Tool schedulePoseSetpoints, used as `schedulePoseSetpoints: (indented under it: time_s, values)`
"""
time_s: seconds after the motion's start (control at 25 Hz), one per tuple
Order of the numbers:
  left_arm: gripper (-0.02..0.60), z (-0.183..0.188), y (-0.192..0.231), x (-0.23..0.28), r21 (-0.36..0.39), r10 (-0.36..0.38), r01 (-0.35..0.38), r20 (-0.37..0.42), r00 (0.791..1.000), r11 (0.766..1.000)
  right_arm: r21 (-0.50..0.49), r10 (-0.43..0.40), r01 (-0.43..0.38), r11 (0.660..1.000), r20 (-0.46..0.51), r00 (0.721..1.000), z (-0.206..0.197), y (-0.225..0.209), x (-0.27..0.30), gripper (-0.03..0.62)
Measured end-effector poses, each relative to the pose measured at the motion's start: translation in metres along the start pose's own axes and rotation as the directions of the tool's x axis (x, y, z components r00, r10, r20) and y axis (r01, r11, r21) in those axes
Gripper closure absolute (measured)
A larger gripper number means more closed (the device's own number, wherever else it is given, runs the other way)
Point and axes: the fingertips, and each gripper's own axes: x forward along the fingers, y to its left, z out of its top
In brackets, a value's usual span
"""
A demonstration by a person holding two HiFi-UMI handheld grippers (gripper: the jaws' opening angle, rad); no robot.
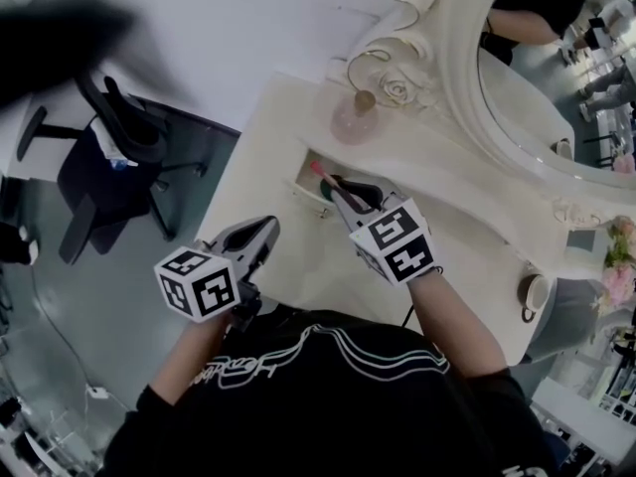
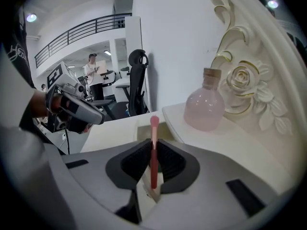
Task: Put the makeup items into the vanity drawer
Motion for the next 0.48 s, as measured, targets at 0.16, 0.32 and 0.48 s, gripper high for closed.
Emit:
schedulePoseSetpoints:
  time_s: [0.16, 0.32, 0.48]
  values:
    - [0.560, 0.004, 0.007, -0.001, -0.008, 0.003, -0.003, 0.005, 1.000, 1.000, -0.028, 0.009, -0.010, 1.000, -0.050, 0.999, -0.004, 0.001, 0.012, 0.530]
    - [0.560, 0.008, 0.012, -0.001, -0.012, 0.003, -0.003, 0.004, 1.000, 1.000, -0.023, 0.027, -0.029, 0.999, -0.065, 0.997, -0.005, 0.002, 0.019, 0.530]
    - [0.560, 0.012, 0.016, 0.000, -0.013, 0.008, -0.007, 0.004, 1.000, 1.000, 0.008, 0.056, -0.056, 0.998, -0.053, 0.997, -0.002, 0.002, 0.021, 0.527]
